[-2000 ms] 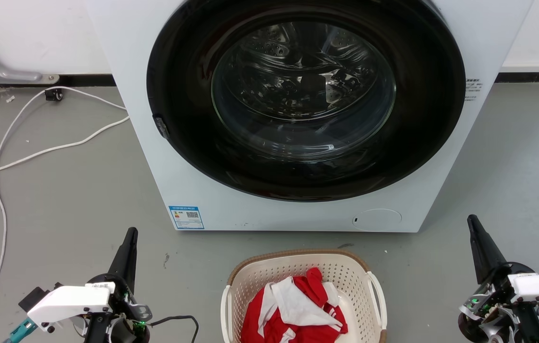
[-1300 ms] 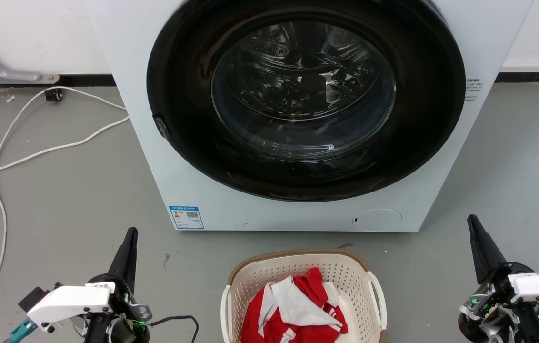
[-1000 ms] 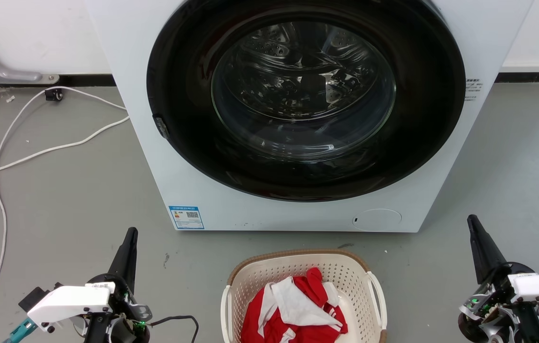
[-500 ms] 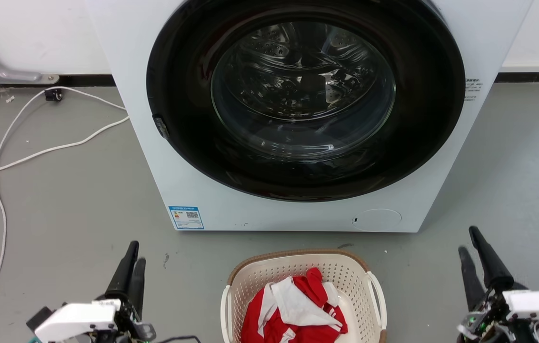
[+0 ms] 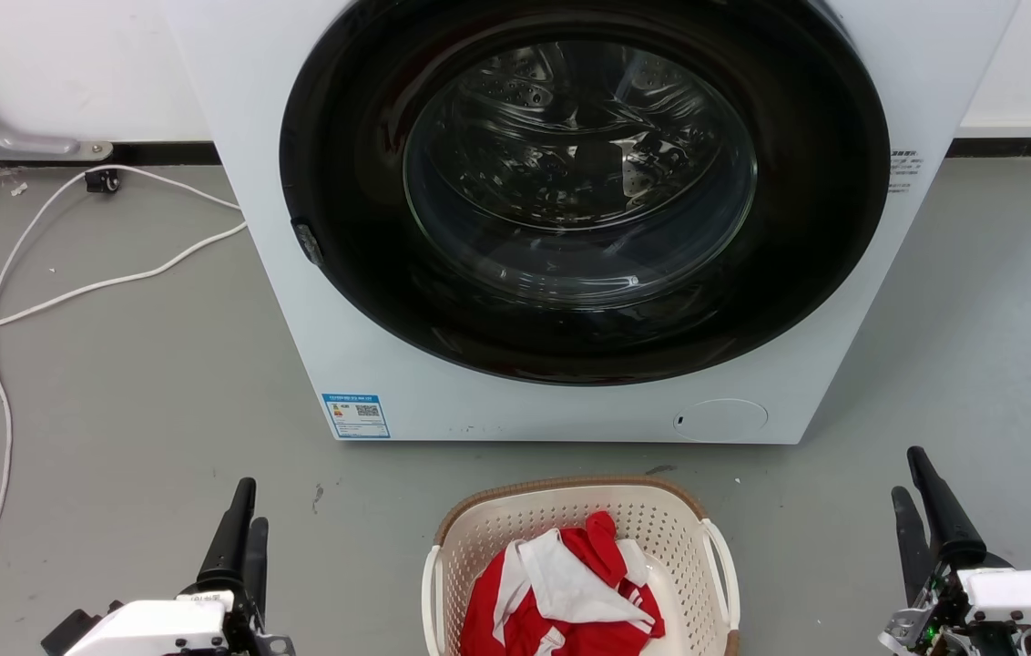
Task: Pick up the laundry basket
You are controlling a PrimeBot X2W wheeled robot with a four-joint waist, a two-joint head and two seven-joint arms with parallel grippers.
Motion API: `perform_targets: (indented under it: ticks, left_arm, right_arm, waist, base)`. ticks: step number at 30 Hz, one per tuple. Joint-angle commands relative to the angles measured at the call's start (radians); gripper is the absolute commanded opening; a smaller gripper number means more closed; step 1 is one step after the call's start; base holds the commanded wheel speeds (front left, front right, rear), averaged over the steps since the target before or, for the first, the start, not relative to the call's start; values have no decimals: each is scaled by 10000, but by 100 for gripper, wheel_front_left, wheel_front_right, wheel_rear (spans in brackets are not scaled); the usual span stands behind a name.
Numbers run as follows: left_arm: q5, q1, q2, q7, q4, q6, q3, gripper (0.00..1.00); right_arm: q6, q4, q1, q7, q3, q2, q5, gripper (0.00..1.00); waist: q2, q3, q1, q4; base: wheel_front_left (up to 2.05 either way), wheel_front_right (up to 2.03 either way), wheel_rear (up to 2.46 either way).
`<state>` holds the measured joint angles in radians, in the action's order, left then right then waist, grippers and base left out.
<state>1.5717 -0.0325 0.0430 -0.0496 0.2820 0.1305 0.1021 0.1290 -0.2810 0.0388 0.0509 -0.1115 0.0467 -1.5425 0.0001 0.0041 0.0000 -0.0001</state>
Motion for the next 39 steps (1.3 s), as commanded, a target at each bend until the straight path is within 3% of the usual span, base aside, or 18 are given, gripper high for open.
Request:
perform_targets:
  ticks: [1, 13, 20, 32, 36, 39]
  left_arm:
    - [-170, -54, 32, 107, -163, 0, 5, 100]
    - [-1801, 131, 42, 616, -474, -15, 585, 100]
    - [-3478, 152, 47, 886, -1322, -451, 929, 100]
    - [-6224, 464, 56, 1301, -2971, -1533, 241, 100]
    - [-7058, 586, 58, 1435, -3253, -1683, -75, 100]
    - [-7603, 713, 59, 1528, -3352, -1562, -367, 100]
  right_arm:
    - [4, 207, 112, -103, -28, 33, 261, 100]
    - [7, 648, 5, -618, -17, 37, 2562, 100]
    - [8, 1065, 26, -890, -125, 39, 4335, 100]
    - [12, 2332, 20, -1306, 199, 42, 7588, 100]
    - [13, 2673, -12, -1437, 410, 43, 8707, 100]
    - [13, 2832, -76, -1533, 540, 43, 9409, 100]
  waist:
    - [-1, 0, 0, 1]
    - [-1, 5, 0, 3]
    - [-1, 33, 0, 19]
    - [-1, 87, 0, 19]
    - [-1, 100, 0, 12]
    - [-1, 99, 0, 5]
  base:
    - [0, 0, 0]
    - [0, 0, 0]
    - [0, 0, 0]
    - [0, 0, 0]
    - [0, 0, 0]
    - [0, 0, 0]
